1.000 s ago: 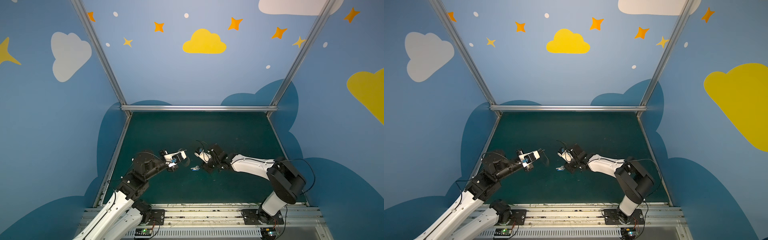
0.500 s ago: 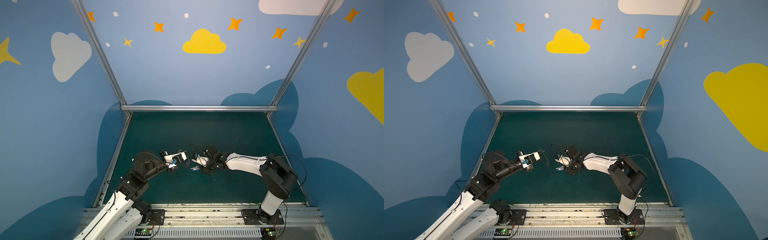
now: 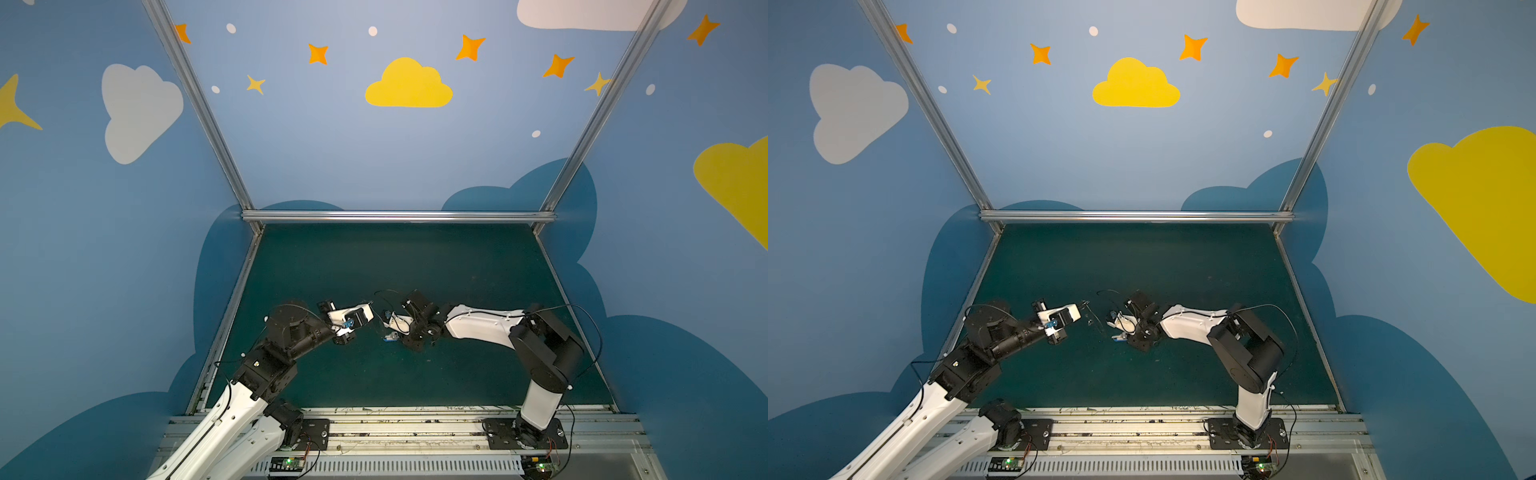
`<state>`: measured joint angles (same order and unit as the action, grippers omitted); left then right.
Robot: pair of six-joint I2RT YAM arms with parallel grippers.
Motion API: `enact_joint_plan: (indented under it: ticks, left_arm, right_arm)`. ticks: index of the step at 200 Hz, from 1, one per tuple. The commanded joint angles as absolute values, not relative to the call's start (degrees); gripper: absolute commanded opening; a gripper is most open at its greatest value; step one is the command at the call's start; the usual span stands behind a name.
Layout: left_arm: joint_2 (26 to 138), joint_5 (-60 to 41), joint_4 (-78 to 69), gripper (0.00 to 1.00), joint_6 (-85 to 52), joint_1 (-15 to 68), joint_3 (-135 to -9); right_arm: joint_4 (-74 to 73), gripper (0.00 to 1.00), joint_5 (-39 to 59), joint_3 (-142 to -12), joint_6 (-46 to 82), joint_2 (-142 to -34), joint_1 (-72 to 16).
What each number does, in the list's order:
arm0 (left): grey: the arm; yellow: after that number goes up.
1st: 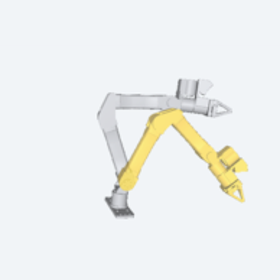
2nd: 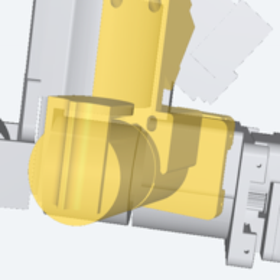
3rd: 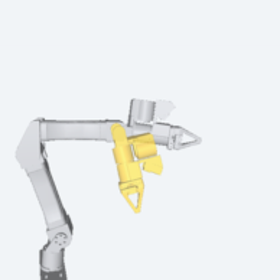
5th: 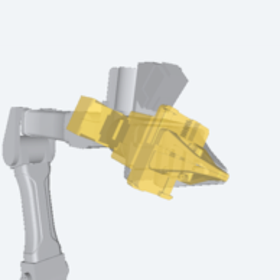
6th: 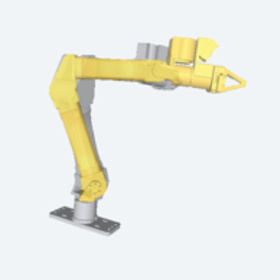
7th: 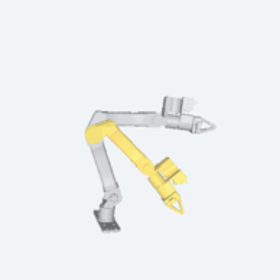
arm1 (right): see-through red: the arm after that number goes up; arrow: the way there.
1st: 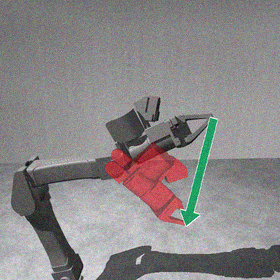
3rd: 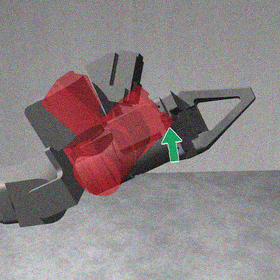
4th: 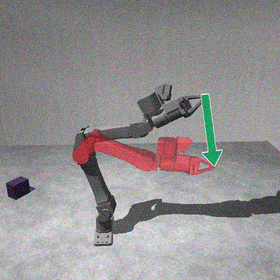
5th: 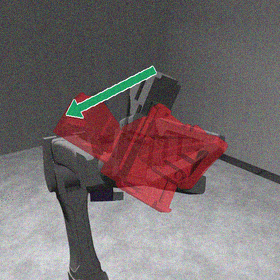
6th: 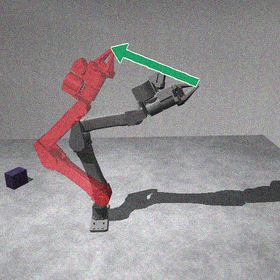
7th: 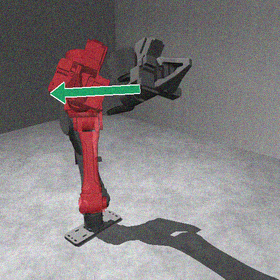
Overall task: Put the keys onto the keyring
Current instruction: 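Close the right gripper on the key's ring and lift it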
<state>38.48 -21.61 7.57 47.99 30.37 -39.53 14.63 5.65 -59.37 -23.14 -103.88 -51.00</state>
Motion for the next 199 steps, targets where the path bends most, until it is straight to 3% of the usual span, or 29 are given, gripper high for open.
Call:
enact_joint_plan:
  ticks: [1,115,199]
  left_arm:
    - [38.32,-22.48,7.38,0.03,48.44,30.00,-39.46]
    - [38.89,-23.01,7.02,0.03,48.30,29.72,-39.46]
    - [37.35,-21.70,5.20,0.04,46.11,29.65,-39.81]
  right_arm:
    - [15.44,0.21,6.55,-60.38,-23.97,-105.02,-51.42]
    - [14.32,0.01,7.21,-58.98,-25.10,-103.79,-51.68]
    - [14.03,0.00,9.93,-54.52,-22.49,-88.76,-50.15]
